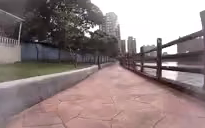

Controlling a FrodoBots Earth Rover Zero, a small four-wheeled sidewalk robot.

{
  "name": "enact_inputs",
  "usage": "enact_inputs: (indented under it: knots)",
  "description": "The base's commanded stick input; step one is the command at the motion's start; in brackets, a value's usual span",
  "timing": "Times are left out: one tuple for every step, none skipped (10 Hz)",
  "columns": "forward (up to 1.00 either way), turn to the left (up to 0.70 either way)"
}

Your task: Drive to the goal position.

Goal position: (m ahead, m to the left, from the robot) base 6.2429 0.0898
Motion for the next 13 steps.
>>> enact_inputs:
  knots:
    - [1.0, 0.0]
    - [1.0, 0.0]
    - [1.0, 0.0]
    - [1.0, 0.0]
    - [1.0, 0.0]
    - [1.0, 0.0]
    - [1.0, 0.0]
    - [1.0, 0.0]
    - [1.0, -0.27]
    - [1.0, 0.0]
    - [1.0, 0.0]
    - [1.0, 0.0]
    - [1.0, 0.0]
